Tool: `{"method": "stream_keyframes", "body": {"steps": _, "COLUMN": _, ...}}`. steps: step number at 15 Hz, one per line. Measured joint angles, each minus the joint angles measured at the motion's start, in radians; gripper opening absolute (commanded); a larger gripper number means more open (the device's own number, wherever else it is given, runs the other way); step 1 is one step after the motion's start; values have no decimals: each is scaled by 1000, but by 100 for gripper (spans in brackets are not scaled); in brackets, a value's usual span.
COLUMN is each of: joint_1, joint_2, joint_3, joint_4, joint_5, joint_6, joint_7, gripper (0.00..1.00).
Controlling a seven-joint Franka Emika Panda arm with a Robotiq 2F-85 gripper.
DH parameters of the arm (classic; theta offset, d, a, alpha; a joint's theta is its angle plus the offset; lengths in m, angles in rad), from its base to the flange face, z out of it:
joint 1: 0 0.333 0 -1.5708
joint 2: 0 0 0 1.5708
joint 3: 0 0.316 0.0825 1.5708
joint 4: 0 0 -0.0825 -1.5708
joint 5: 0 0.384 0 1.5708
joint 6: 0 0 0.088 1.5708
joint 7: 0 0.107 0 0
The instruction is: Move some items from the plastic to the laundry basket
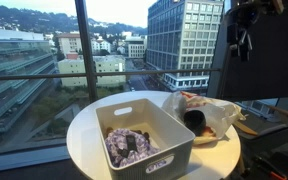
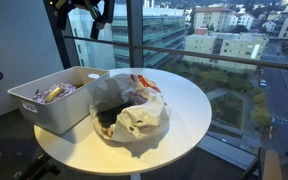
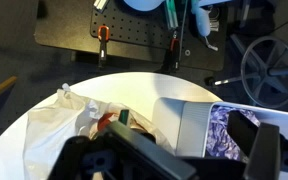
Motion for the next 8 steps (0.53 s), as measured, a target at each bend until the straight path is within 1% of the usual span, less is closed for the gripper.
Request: {"method": "stream_keyframes", "body": {"steps": 8, "joint_1": 0, "joint_2": -2, "joint_3": 0, "joint_4": 7, "joint_5": 0, "joint_6": 1, "joint_7": 0, "gripper": 100}}
